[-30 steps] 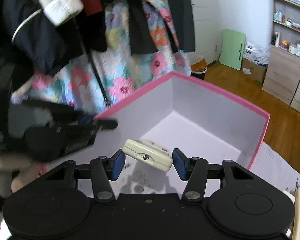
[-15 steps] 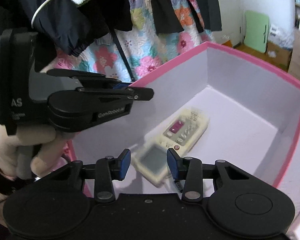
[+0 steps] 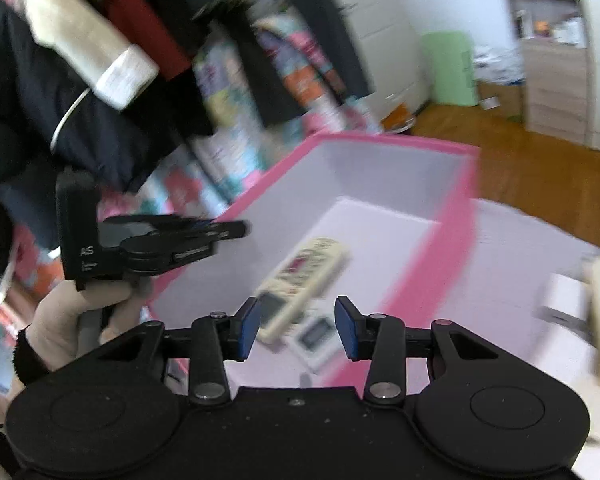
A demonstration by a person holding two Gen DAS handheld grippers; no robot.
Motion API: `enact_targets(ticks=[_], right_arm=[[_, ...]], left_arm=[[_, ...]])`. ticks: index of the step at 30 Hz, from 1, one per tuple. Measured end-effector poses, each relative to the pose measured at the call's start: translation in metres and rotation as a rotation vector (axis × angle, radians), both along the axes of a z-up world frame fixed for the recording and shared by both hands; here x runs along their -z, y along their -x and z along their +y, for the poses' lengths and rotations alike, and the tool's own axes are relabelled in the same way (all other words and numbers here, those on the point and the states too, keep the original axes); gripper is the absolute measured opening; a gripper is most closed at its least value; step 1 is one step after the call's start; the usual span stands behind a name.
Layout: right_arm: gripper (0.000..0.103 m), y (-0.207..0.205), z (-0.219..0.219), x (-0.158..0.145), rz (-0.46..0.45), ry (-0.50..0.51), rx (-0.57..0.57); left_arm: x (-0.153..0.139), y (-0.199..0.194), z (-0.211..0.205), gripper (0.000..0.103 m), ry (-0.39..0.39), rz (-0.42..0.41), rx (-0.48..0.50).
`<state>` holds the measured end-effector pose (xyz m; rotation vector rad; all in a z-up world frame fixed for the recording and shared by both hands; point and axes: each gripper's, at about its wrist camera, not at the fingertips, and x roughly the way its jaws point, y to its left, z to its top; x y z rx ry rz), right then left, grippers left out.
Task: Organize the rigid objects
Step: 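Move right tool back to the table toward a white flat piece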
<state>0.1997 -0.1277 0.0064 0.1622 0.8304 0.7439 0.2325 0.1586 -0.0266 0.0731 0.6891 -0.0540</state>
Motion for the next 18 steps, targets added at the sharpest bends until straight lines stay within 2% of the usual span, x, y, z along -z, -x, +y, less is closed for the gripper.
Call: enact_targets(ticks=[3,10,13,18], right_arm=[[0.05,0.013,-0.031,0.001,-0.024,0.044,0.109],[0.054,0.026,-0.078,0.023,0.01,0.142,0.298],[0.06,0.029,-0.085,0.037,0.033,0.175,0.327],[0.068,0.029,-0.081,0.064,0.078,0.246,0.311]], left_arm=[[0.0,0.0,0.001,0.005,-0.004,-0.002,0.002],[0.0,0.003,-0.01,0.004,-0.077,-0.029,-0.001],[-0.001,0.004,-0.01,0.004,-0.08,-0.031,-0.002],[0.0,0.004,-0.011,0.004,-0.074,-0.032,-0.006]])
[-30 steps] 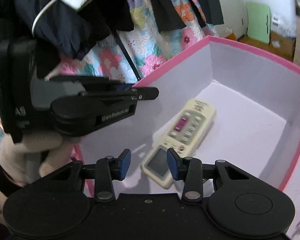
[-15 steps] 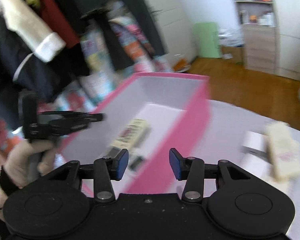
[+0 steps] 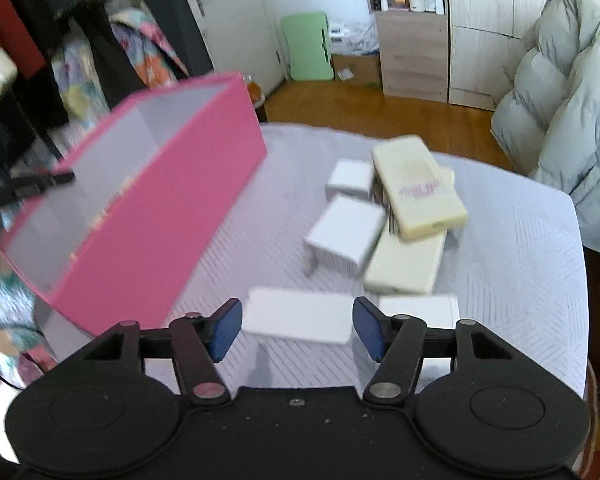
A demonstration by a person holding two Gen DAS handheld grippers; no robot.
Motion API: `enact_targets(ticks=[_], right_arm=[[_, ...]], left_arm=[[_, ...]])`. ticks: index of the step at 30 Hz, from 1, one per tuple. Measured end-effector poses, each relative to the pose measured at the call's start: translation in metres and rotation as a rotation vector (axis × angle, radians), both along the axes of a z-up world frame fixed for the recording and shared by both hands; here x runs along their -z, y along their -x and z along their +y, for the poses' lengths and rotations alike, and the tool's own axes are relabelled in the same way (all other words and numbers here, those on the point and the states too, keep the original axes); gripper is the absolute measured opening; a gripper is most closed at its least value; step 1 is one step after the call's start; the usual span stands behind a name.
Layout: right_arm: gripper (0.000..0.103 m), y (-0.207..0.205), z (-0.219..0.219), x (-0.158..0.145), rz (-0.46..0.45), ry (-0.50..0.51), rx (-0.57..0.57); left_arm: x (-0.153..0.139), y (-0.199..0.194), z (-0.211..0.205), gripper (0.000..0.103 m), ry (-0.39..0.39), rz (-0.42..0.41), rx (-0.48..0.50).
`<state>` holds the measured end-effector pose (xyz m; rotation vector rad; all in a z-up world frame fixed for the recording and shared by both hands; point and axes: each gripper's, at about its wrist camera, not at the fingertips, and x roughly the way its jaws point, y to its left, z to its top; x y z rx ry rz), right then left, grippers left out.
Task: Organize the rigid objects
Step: 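Move right tool back to the table toward a white flat piece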
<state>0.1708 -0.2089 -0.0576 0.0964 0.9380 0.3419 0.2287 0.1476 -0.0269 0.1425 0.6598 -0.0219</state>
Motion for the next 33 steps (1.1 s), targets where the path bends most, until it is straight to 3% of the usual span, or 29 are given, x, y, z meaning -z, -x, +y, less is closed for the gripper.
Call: enact_targets(ticks=[5,10,12,17,22,29,33], right_arm=[[0.074,-0.006,0.009,0.02,0.047,0.001,-0.065],[0.078,-0.007,0.018,0.034,0.046,0.087,-0.078],[0.086,-0.009,0.024,0.038,0.03,0.116,-0.09],[0.091,-0.009,0.039,0.043,0.009,0.193,-0.128],[0.092,-0.008,0.037,0.041,0.019,0.167,-0.115],[0.083,-0.002,0.037,0.026,0.101,-0.051,-0.219],[0.08,-0.004,0.044,0.019,0.007,0.034,-0.261]], left_arm=[[0.0,0.0,0.0,0.004,0.001,0.001,-0.002],[0.001,0.0,0.0,0.004,0.002,0.0,-0.001],[0.001,0.0,0.0,0.004,0.002,0.001,-0.001],[0.001,0.0,0.0,0.004,0.004,0.001,-0.001],[0.002,0.001,0.0,0.004,0.007,0.0,0.0],[0.002,0.002,0.0,0.004,0.012,0.0,0.0],[0.002,0.002,0.001,0.004,0.013,0.0,0.002]])
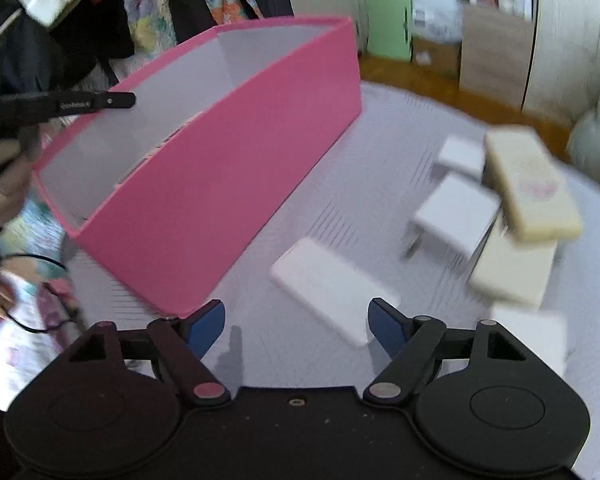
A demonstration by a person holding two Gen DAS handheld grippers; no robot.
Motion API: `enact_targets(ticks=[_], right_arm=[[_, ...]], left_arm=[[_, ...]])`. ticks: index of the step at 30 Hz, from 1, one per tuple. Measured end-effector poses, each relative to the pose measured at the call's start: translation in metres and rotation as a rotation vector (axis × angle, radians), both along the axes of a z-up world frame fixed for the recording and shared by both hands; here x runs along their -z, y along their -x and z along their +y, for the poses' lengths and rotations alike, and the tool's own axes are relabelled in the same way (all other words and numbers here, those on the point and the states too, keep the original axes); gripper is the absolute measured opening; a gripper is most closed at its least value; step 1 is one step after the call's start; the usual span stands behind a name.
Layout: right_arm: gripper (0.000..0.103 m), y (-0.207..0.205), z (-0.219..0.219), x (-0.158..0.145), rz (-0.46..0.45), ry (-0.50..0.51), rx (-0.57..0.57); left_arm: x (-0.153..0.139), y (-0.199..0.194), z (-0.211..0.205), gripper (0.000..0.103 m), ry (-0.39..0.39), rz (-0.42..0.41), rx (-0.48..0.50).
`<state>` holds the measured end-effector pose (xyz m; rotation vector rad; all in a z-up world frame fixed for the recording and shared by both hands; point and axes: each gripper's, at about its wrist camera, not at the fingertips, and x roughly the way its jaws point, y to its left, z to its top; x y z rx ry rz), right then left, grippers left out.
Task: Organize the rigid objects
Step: 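Move right tool back to the table toward a white flat piece, then grasp the white flat piece with right tool and lift it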
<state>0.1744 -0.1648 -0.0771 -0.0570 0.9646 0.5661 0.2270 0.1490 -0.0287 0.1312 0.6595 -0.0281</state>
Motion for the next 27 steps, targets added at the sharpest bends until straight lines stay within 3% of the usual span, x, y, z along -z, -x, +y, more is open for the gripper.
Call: enact_targets(ticks=[1,3,9,11,12,14,16,22,27], right_arm=[[0.077,-0.003,0.001,0.001,-0.017,0.02,-0.016],[0.06,-0.014,0.004,0.006,-0.009,0.059,-0.058],[0.059,-0.032,0.018,0.009,-0.035,0.149,-0.244],[0.062,-0.038,0.019,0.01,-0.026,0.137,-0.268],[0.057,-0.039,0.019,0.01,-0.027,0.136,-0.269],[0.047,-0.04,0.018,0.006,-0.015,0.146,-0.254],[0.046,-0.042,0.011,0.0,0.018,0.087,-0.173],[0.045,-0.025,-0.009,-0.027,-0.066,-0.023,-0.04],[0.045,-0.01,-0.017,-0.059,-0.164,-0.055,0.012]], left_arm=[[0.0,0.0,0.0,0.004,0.001,0.0,0.0],[0.0,0.0,0.0,0.004,-0.001,0.0,0.0],[0.0,0.0,0.0,0.004,-0.002,0.0,-0.002],[0.0,0.0,0.0,0.004,-0.002,0.0,-0.002],[-0.001,0.0,0.0,0.004,0.0,0.0,-0.002],[-0.001,0.0,-0.001,0.004,0.003,0.001,-0.002],[-0.001,0.0,0.0,0.004,0.005,0.0,-0.001],[-0.001,-0.001,0.002,0.004,0.012,0.0,0.001],[-0.001,-0.001,0.002,0.004,0.009,-0.001,0.001]])
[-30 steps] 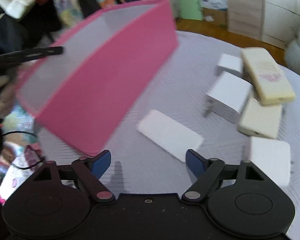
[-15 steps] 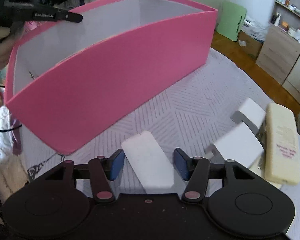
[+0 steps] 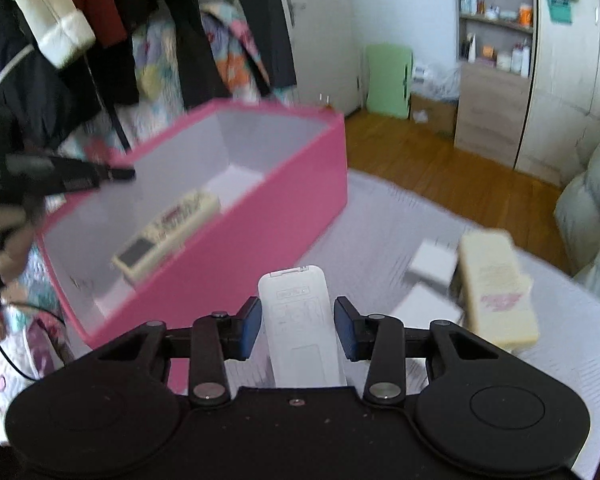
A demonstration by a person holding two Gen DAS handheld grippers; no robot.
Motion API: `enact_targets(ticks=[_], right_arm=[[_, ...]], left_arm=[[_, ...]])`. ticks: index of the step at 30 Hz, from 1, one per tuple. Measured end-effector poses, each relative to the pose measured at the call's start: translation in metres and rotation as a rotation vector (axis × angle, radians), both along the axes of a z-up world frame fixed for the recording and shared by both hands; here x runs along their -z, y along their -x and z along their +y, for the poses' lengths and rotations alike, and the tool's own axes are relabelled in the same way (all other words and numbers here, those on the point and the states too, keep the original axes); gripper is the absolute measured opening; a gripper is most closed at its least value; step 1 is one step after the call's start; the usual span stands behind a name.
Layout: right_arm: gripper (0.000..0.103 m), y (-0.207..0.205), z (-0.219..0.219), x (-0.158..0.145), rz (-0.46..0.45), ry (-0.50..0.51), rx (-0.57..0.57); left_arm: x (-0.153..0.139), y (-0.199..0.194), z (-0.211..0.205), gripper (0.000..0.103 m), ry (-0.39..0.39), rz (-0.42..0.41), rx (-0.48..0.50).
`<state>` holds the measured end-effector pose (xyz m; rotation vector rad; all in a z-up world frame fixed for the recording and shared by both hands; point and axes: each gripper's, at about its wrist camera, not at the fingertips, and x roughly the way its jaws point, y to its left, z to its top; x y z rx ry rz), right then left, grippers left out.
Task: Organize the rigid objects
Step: 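Grasp the white flat piece with right tool and lift it, then lower the white piece into the pink box and open right tool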
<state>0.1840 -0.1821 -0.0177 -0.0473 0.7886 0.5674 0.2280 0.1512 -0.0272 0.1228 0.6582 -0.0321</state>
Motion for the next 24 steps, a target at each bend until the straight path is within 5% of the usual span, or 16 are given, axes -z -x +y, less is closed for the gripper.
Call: enact_targets(ticks=[5,11,24], right_arm=[[0.045,-0.004,0.004,-0.046,-0.114,-0.061,-0.034],[0.045,-0.019,0.044,-0.072,-0.085,-0.12,-0.186],[0.045,-0.06,0.136,-0.027,0.111,0.062,-0.321]], left_arm=[[0.0,0.0,0.0,0.004,-0.004,-0.001,-0.002],[-0.001,-0.001,-0.002,0.004,-0.024,0.003,-0.005],[-0.002,0.0,-0.005,0.004,-0.06,0.002,0.005]])
